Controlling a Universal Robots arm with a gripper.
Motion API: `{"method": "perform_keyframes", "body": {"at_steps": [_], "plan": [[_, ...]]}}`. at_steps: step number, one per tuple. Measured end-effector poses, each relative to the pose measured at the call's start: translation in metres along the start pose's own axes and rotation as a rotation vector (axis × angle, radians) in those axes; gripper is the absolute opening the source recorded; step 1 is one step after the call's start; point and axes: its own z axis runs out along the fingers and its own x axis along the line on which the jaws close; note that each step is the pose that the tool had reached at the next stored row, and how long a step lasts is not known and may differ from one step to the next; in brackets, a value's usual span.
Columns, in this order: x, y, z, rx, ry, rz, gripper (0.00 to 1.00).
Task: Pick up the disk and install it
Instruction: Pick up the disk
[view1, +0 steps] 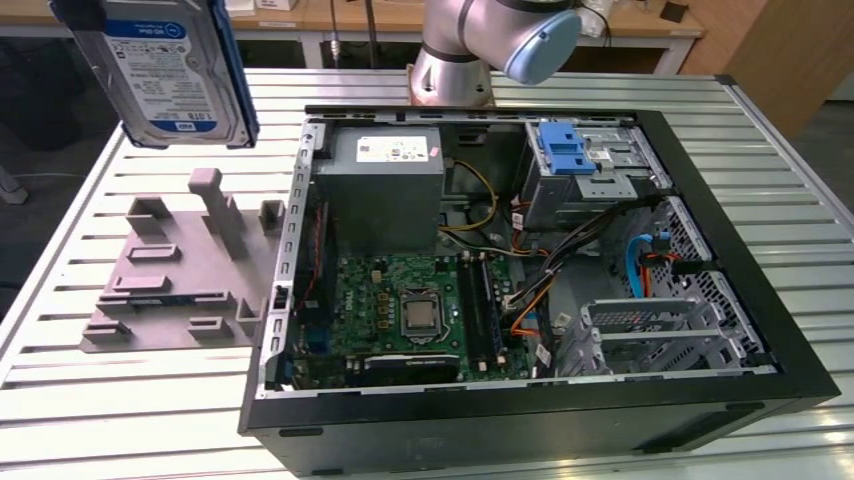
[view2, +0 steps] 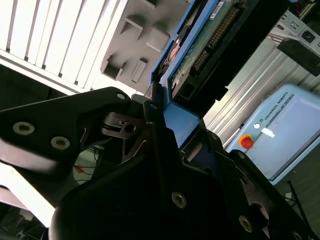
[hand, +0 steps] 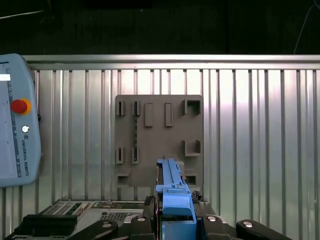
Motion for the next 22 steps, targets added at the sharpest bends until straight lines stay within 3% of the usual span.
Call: {"method": "perform_keyframes", "body": {"at_steps": [5, 16, 22], "plan": [[0.0019, -0.0115, -0.0001, -0.0007, 0.0000, 0.000, 0.37], [0.0158, -0.0233, -0.0003, -0.0008, 0.0000, 0.000, 0.37], [0.0176, -0.0408, -0.0006, -0.0008, 0.0000, 0.000, 0.37]]}}
